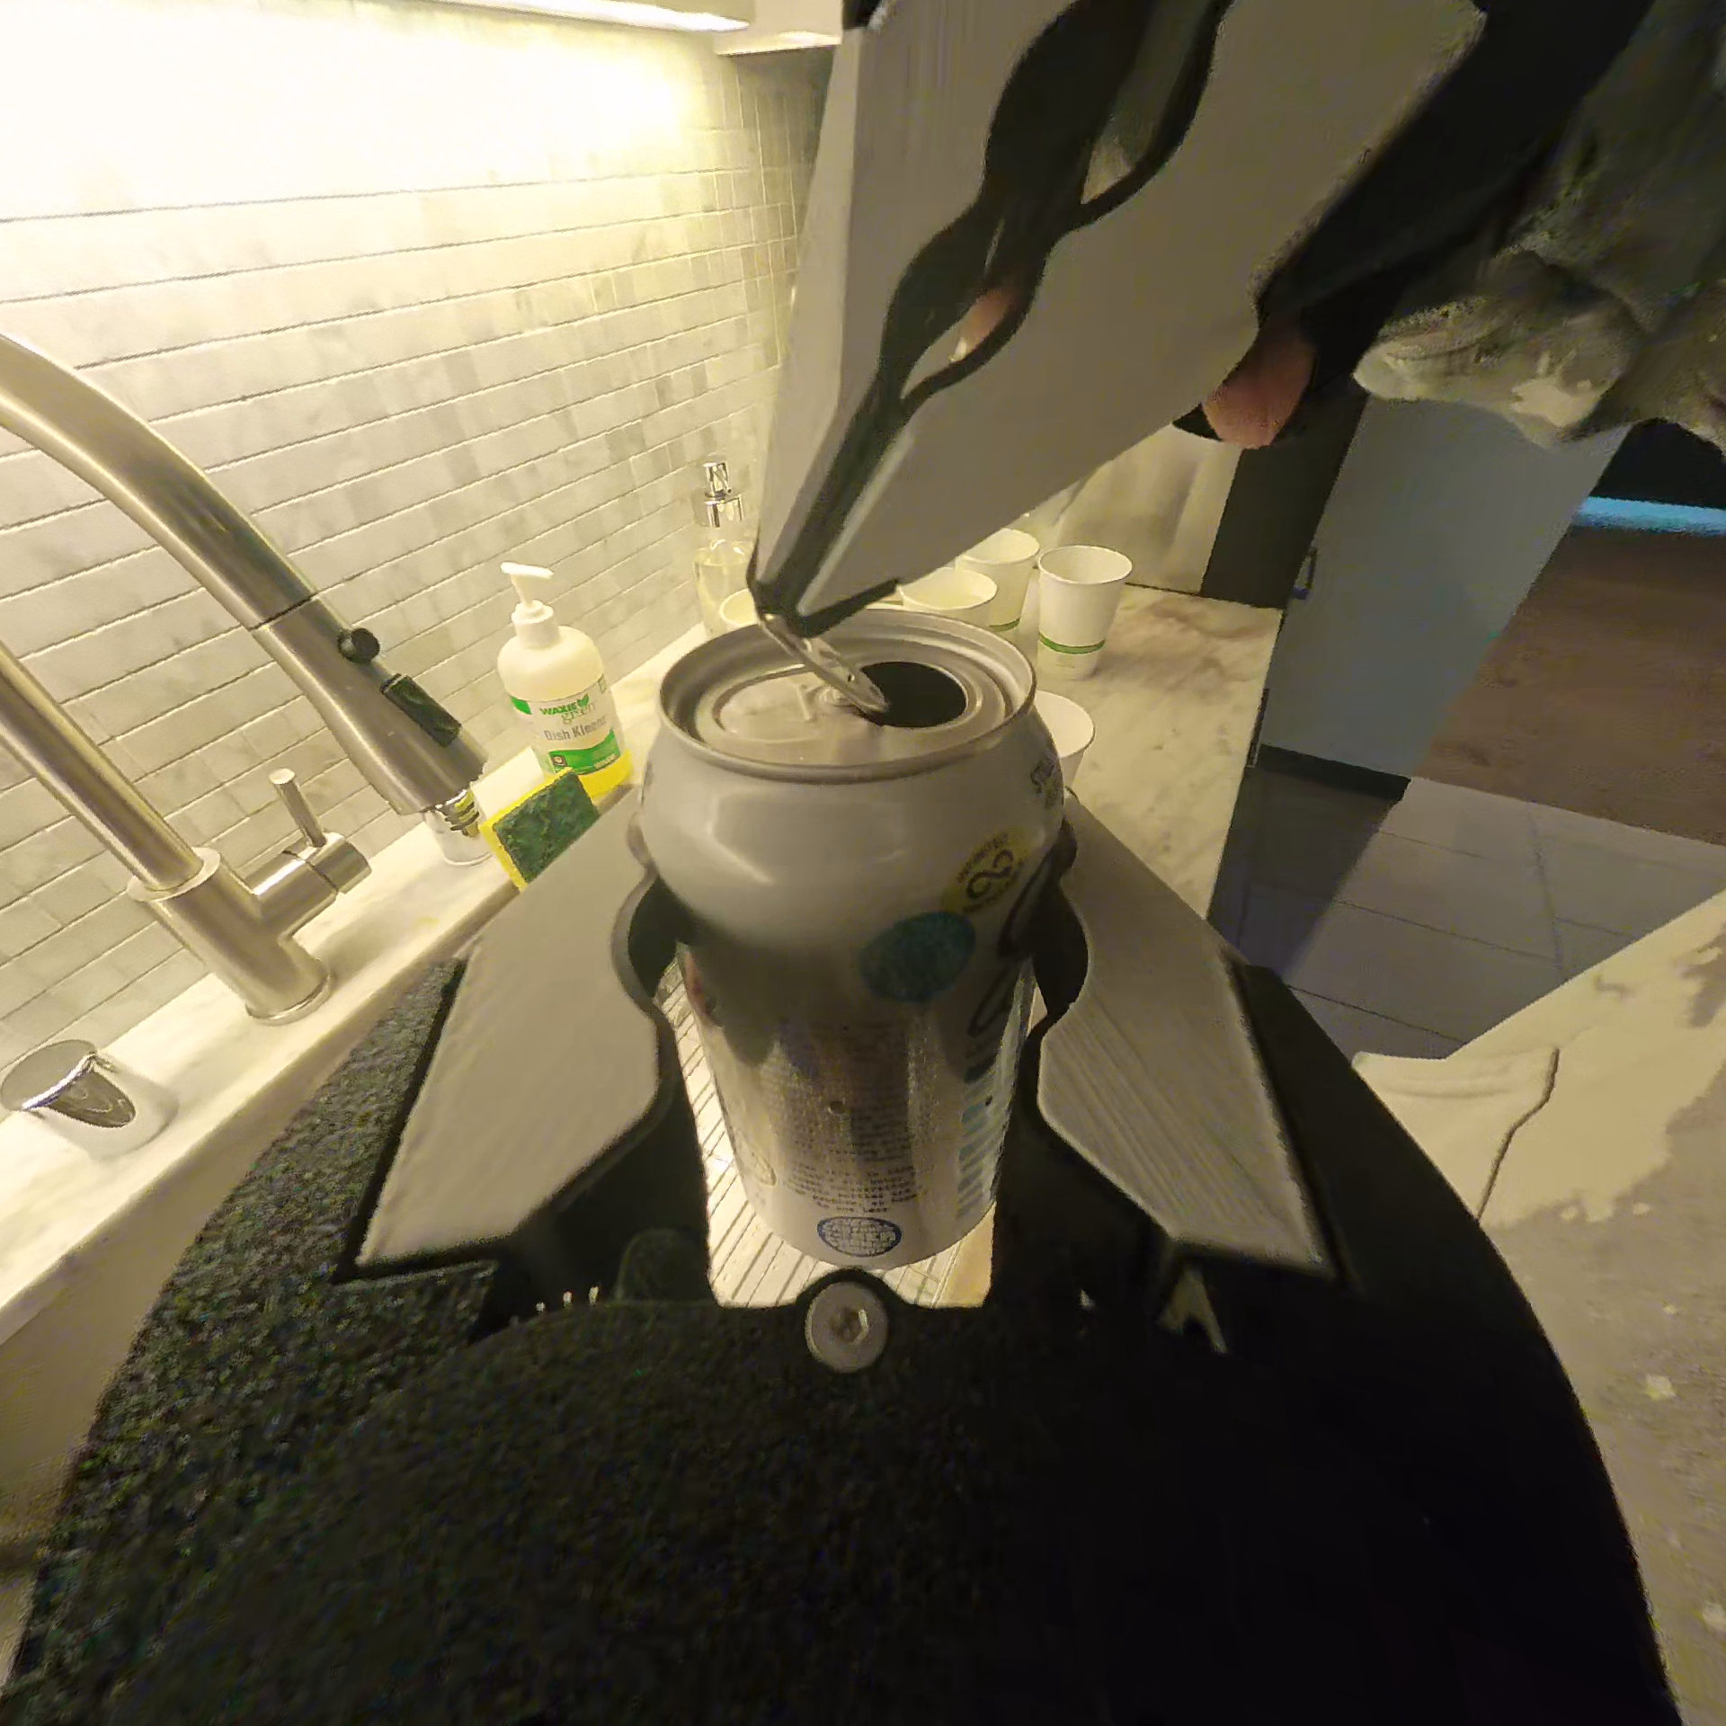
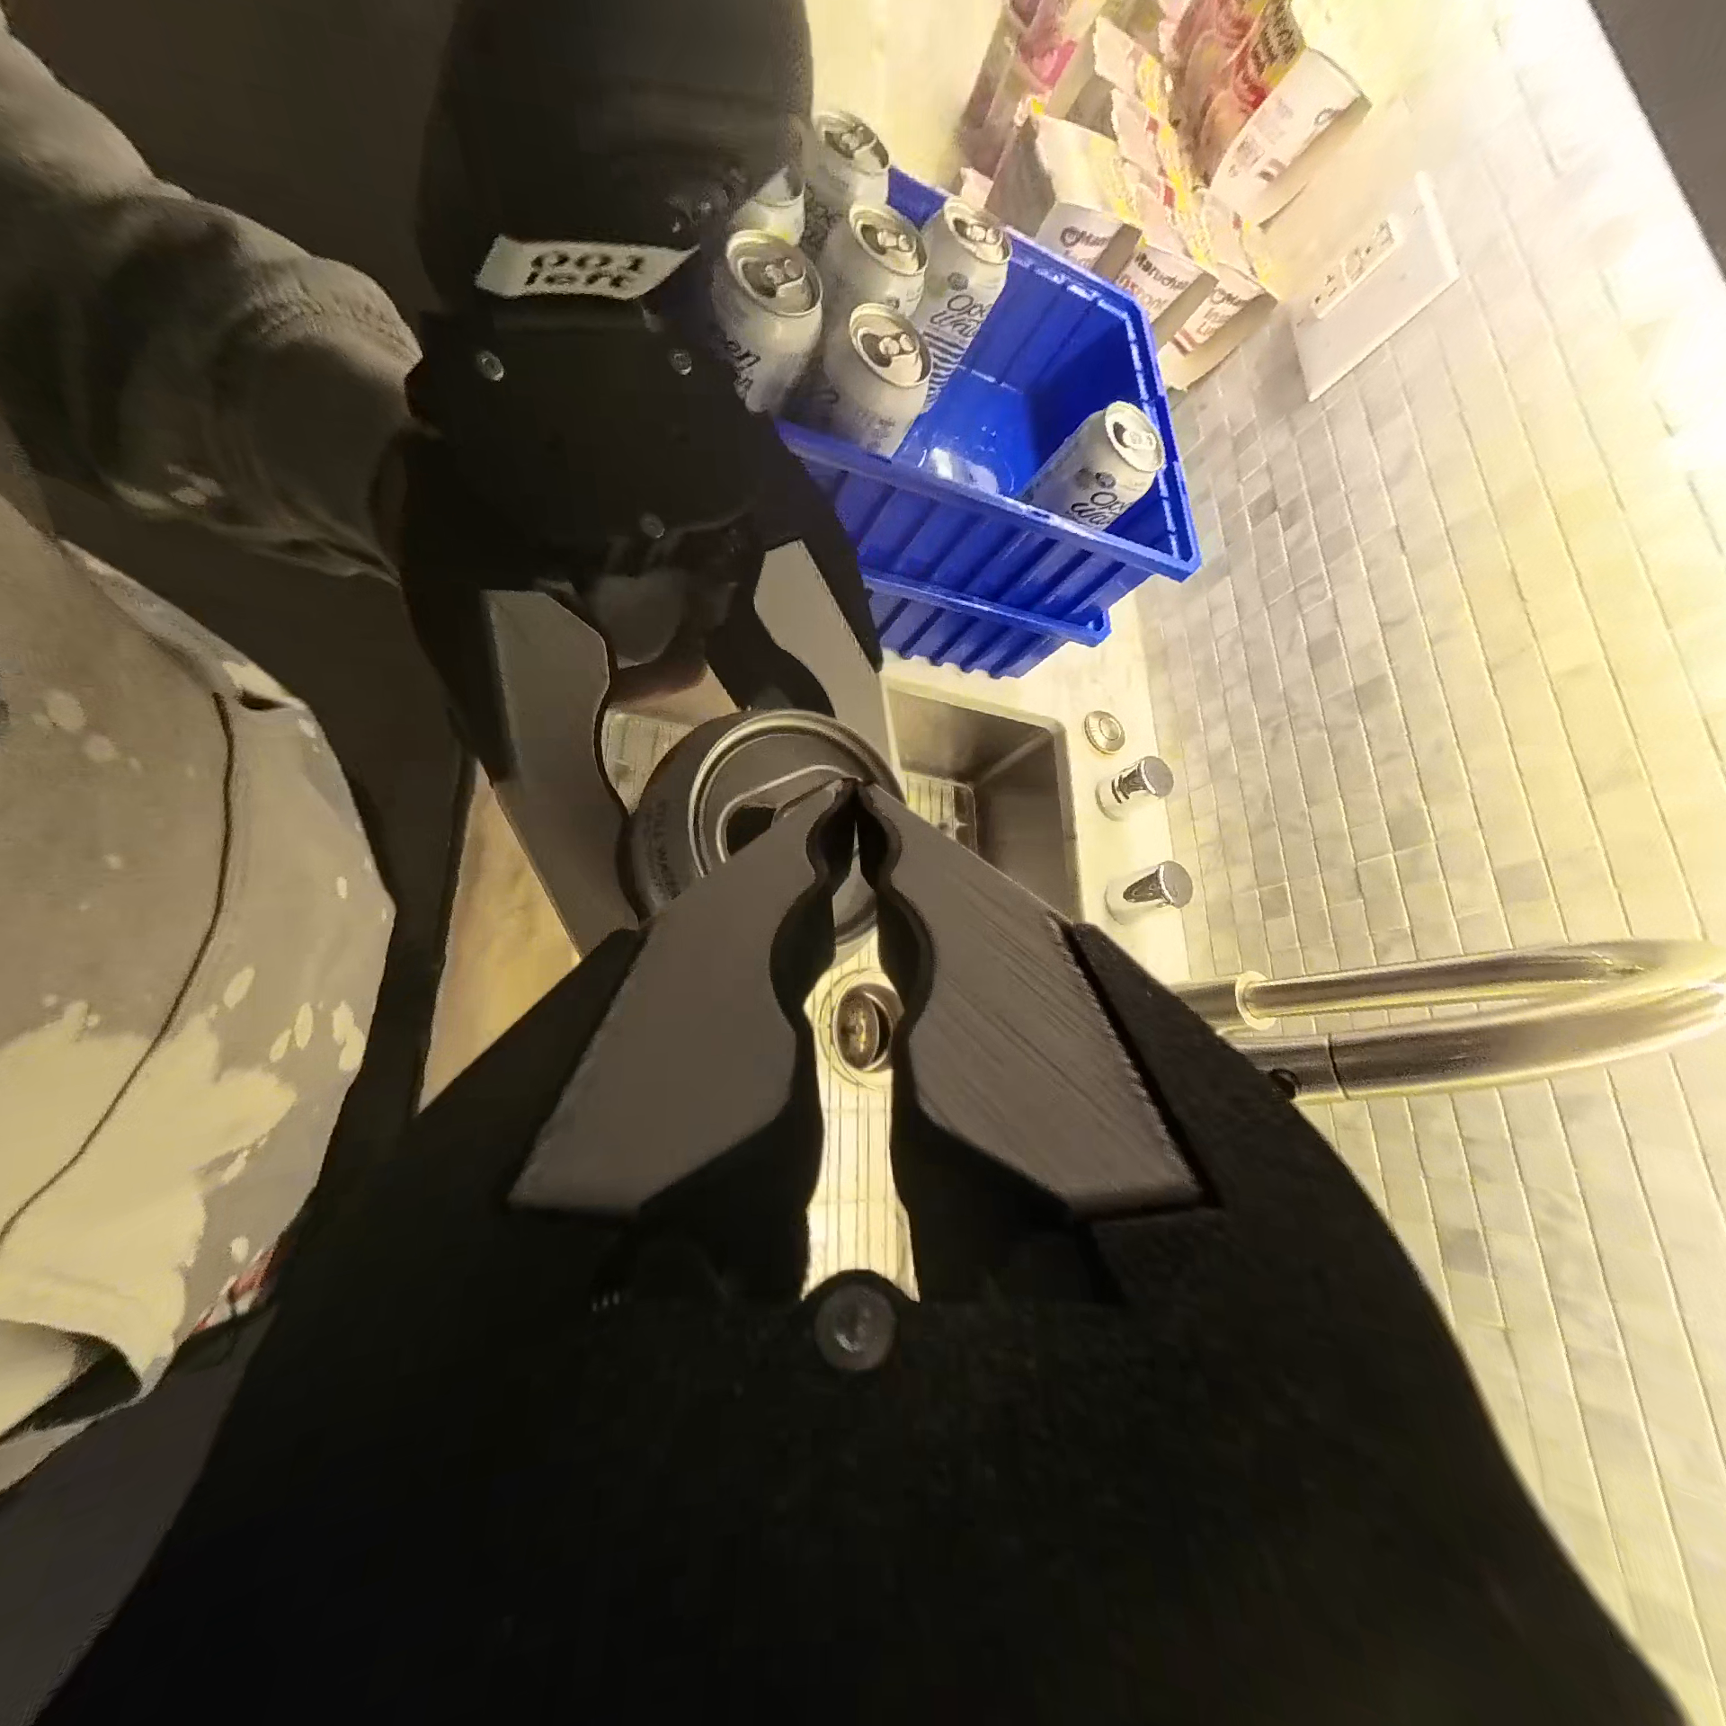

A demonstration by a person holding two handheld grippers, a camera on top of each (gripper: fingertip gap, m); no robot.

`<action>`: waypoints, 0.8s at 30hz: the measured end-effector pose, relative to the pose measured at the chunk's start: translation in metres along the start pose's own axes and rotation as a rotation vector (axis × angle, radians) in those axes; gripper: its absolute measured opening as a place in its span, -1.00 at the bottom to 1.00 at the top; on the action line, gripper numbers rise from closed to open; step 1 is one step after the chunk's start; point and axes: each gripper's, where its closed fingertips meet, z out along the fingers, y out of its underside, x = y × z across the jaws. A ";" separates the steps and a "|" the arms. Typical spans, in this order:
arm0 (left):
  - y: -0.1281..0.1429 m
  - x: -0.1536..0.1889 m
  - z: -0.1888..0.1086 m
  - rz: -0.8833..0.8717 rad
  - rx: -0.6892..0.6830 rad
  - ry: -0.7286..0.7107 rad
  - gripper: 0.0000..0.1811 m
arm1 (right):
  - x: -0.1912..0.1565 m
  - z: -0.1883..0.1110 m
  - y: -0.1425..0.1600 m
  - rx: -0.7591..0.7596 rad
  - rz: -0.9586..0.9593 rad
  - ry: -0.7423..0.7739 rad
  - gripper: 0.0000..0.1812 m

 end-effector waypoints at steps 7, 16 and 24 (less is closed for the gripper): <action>0.003 0.009 -0.008 0.039 -0.007 0.024 -0.17 | -0.013 0.010 0.003 -0.117 0.047 -0.206 -1.00; 0.002 0.023 -0.012 0.004 0.034 0.097 -0.16 | -0.017 -0.009 -0.009 0.080 0.158 -0.291 -0.89; -0.027 0.065 -0.036 -0.018 0.150 0.486 -0.15 | -0.052 -0.045 0.051 0.442 0.581 -0.410 -0.11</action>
